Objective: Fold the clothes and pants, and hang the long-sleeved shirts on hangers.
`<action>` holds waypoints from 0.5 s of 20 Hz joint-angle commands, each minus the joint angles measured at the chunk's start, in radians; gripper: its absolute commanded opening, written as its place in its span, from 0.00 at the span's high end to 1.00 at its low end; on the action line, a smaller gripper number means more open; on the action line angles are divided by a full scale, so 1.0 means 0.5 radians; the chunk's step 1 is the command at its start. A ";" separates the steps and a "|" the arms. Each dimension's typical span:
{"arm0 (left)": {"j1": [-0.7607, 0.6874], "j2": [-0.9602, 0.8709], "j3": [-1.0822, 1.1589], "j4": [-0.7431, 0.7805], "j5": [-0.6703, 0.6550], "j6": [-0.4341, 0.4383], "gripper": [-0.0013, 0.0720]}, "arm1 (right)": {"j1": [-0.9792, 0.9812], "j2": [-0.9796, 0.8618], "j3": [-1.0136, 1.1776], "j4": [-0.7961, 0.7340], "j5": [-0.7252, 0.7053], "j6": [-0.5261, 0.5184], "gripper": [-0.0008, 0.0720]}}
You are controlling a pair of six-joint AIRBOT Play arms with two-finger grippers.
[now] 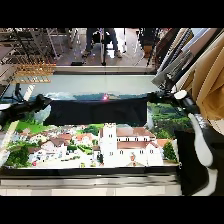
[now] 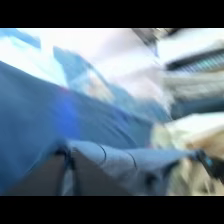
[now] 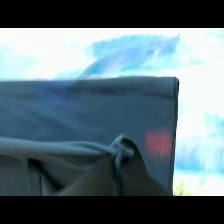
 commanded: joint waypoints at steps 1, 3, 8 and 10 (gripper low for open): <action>-0.102 -0.208 0.089 -0.029 0.373 0.003 0.39 | 0.040 -0.323 0.272 -0.004 -0.054 0.057 0.39; -0.089 -0.208 0.089 0.032 0.290 0.003 0.38 | 0.021 -0.322 0.299 -0.095 0.133 0.043 0.28; 0.035 -0.106 0.089 0.286 -0.257 0.002 0.38 | -0.006 -0.263 0.345 -0.179 1.161 -0.401 0.40; 0.062 -0.066 0.088 0.455 -0.493 -0.003 0.39 | -0.008 -0.241 0.345 -0.201 1.434 -0.211 0.41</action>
